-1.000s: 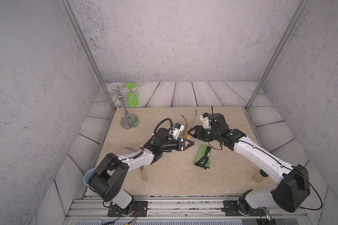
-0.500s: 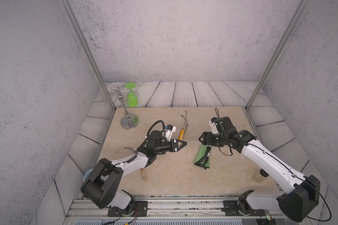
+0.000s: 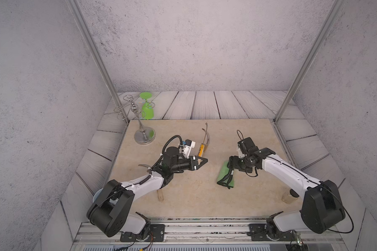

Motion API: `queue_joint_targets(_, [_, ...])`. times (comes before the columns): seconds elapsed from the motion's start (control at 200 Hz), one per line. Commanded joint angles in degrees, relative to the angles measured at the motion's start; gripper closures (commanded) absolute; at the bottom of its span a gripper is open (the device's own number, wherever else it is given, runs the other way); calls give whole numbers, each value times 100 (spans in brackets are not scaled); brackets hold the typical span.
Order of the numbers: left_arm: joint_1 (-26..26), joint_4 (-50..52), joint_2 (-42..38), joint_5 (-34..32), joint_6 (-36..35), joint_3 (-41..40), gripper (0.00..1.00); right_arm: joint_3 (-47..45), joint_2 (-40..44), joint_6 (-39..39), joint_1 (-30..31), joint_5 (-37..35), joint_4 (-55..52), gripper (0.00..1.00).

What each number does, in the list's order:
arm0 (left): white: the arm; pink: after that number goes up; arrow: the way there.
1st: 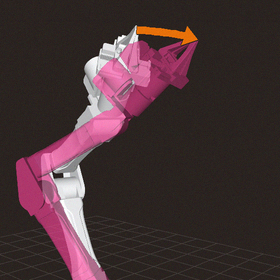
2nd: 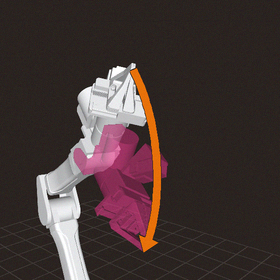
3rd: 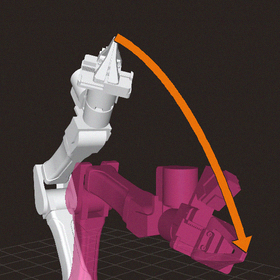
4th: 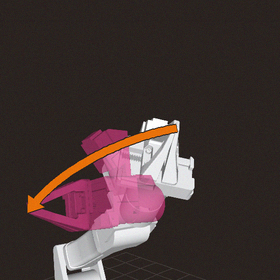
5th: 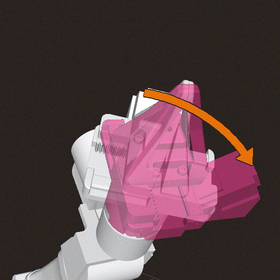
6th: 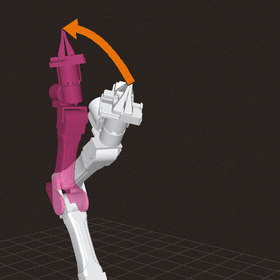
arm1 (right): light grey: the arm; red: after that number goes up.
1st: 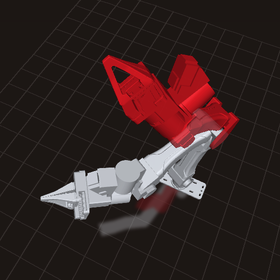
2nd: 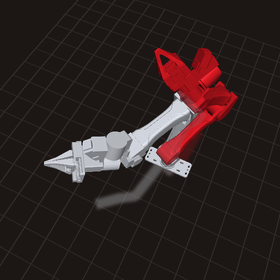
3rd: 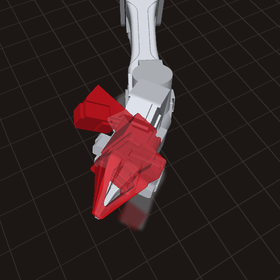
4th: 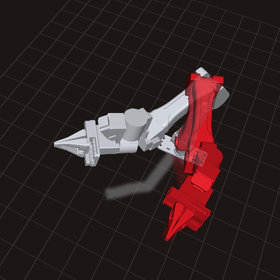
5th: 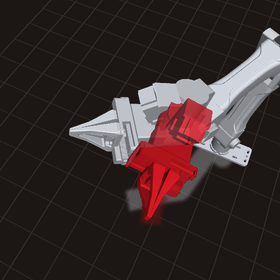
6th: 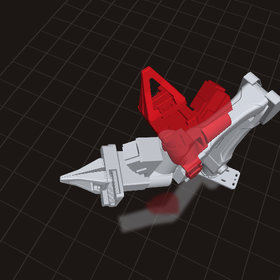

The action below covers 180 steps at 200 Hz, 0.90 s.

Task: Wipe small sickles with rags
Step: Pick up the rag from the center of the board.

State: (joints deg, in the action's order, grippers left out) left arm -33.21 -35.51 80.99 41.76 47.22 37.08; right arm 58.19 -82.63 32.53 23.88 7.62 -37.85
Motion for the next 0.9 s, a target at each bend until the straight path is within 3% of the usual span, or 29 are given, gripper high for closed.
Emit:
queue_joint_targets(0.0, [25,-351,-50,40,67,-17,100,-60,-296,-19,-54,201,283,20])
queue_joint_targets(0.28, [25,-288,-77,51,82,-4,100,-32,-1019,80,-120,533,802,20])
queue_joint_targets(0.565, [25,-149,-110,116,94,91,100,16,-1660,142,-136,696,1088,27])
queue_joint_targets(0.676, [28,-10,-117,219,55,220,100,-1,-1821,165,-148,798,1239,41])
queue_joint_targets(0.776, [30,0,-152,248,79,221,100,-10,-1871,131,-164,854,1321,61])
queue_joint_targets(0.896, [28,-180,-171,370,201,144,100,-37,-1803,52,-181,918,1390,73])
